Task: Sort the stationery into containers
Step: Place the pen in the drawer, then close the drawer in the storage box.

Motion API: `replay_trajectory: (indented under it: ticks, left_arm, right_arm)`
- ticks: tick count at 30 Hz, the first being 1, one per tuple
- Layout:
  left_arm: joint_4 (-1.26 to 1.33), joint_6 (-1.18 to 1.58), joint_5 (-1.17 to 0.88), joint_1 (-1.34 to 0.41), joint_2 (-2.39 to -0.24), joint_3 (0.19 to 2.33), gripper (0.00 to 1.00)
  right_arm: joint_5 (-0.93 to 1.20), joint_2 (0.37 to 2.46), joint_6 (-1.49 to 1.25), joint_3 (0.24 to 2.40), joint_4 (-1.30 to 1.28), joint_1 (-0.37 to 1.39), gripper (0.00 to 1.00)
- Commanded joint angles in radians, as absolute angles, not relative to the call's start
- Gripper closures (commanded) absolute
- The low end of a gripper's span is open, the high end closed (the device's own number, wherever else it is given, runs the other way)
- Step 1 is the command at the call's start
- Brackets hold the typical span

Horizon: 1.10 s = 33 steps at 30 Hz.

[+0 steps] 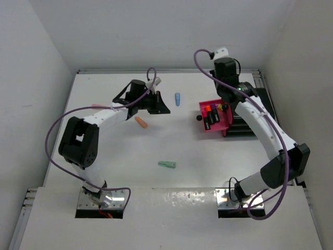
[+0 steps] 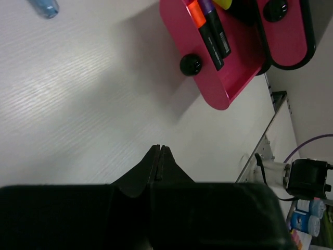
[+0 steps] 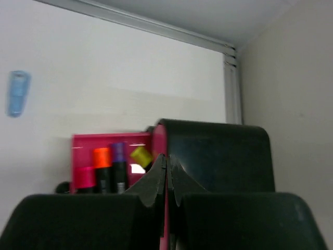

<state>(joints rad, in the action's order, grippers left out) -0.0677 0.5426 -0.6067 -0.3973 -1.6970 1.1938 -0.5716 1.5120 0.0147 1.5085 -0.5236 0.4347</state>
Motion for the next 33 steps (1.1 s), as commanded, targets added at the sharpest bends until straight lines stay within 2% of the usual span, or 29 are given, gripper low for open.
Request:
replay_trajectory:
  ticks: [1,17,25,33]
  left_arm:
    - [0.113,0.675,-0.589,-0.451,-1.759,1.223,1.0]
    - [0.253,0.818,-0.506,-0.604,-2.063,1.439,1.0]
    - [0.181,0.821,-0.404,-0.633,-2.164,1.574,1.0]
    - [0.184,0.827,-0.41,-0.667,-2.233,1.628,1.0]
  right_arm:
    - [-0.589,1.49,0.051,1.411,-0.474,0.356,1.0]
    - [-0.537,1.497,0.06,1.355,-0.508,0.156,1.0]
    - [-0.47,1.542,0.025,1.333,-0.561,0.104,1.0]
    - [-0.365,1.594,-0.025,1.344,-0.649,0.061,1.0]
